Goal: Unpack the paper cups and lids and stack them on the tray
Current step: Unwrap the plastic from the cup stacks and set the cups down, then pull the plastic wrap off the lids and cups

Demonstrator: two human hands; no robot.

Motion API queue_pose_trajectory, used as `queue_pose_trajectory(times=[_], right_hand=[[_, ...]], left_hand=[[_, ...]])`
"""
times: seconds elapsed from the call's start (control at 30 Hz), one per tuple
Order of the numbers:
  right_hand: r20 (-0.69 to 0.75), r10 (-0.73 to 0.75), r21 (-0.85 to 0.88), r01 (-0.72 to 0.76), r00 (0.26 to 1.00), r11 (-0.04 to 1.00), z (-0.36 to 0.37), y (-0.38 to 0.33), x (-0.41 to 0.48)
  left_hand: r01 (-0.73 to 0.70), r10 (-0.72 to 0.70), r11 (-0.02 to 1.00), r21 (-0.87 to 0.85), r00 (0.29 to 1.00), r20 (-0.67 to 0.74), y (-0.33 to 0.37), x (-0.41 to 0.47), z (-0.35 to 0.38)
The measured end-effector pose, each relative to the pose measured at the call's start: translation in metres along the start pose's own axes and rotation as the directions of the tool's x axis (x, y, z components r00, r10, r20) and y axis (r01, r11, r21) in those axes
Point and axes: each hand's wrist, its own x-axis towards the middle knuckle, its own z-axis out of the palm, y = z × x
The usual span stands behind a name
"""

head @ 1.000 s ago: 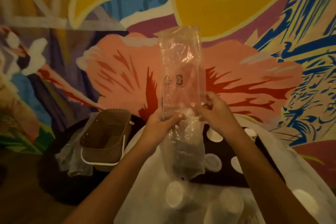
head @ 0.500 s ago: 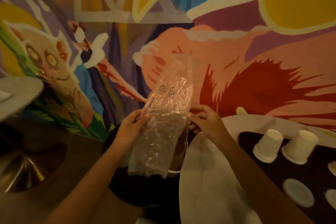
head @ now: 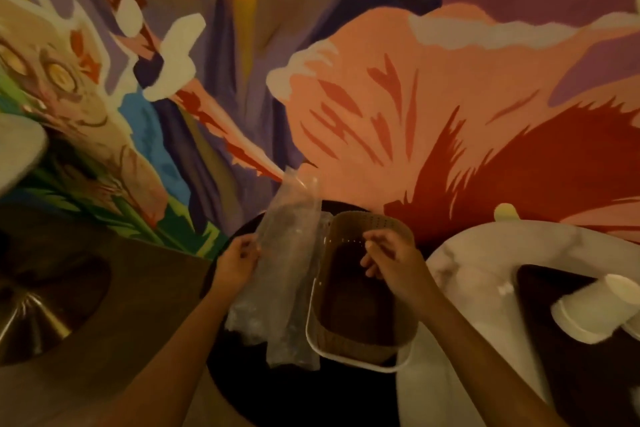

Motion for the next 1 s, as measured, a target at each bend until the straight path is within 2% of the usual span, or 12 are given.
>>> queue_pose_trajectory(times=[0.1, 0.17, 0.23, 0.3, 0.37, 0.47, 0.67, 0.77, 0.83, 0.93, 1.0], right_hand=[[-0.001, 0.039, -0.025, -0.039, 0.999, 0.999, 0.003, 0.01, 0.005], [-0.001, 0.05, -0.046, -0.05, 0.999, 0.998, 0.002, 0.014, 0.006], [-0.005, 0.047, -0.058, -0.047, 0.999, 0.997, 0.0, 0.017, 0.005], [-0.021, 0.035, -0.076, -0.037, 0.999, 0.996, -0.002, 0.02, 0.005], [-0.033, 0.029, -0.092, -0.032, 0.999, 0.995, -0.003, 0.025, 0.005], [-0.038, 0.028, -0.116, -0.032, 0.999, 0.993, -0.006, 0.032, 0.004], [-0.058, 0.021, -0.148, -0.029, 0.998, 0.989, -0.014, 0.039, 0.001], [-0.13, -0.005, -0.238, -0.026, 0.992, 0.971, -0.024, 0.038, 0.001], [-0.211, -0.057, -0.388, -0.03, 0.976, 0.921, -0.037, 0.039, 0.002], [-0.284, -0.133, -0.634, -0.082, 0.949, 0.769, -0.065, 0.044, 0.004], [-0.298, -0.08, -0.711, -0.165, 0.951, 0.684, -0.085, 0.053, 0.006]], left_hand=[[0.07, -0.08, 0.986, 0.154, 0.995, 0.056, -0.028, 0.007, 0.03], [0.09, -0.125, 0.942, 0.323, 0.988, 0.089, -0.039, 0.012, 0.046], [0.037, -0.097, 0.883, 0.469, 0.99, 0.103, -0.048, 0.015, 0.059], [-0.062, -0.02, 0.846, 0.529, 0.989, 0.146, -0.059, 0.017, 0.069], [-0.135, 0.0, 0.83, 0.541, 0.97, 0.242, -0.07, 0.02, 0.079], [-0.128, -0.069, 0.833, 0.537, 0.941, 0.332, -0.08, 0.024, 0.087], [-0.172, -0.028, 0.815, 0.554, 0.943, 0.333, -0.075, 0.024, 0.082], [-0.221, 0.042, 0.804, 0.552, 0.947, 0.318, -0.065, 0.021, 0.07], [-0.24, 0.075, 0.787, 0.568, 0.952, 0.298, -0.057, 0.017, 0.06], [-0.313, 0.188, 0.745, 0.589, 0.946, 0.264, -0.044, 0.013, 0.049], [-0.351, 0.271, 0.76, 0.547, 0.936, 0.224, -0.035, 0.009, 0.044]])
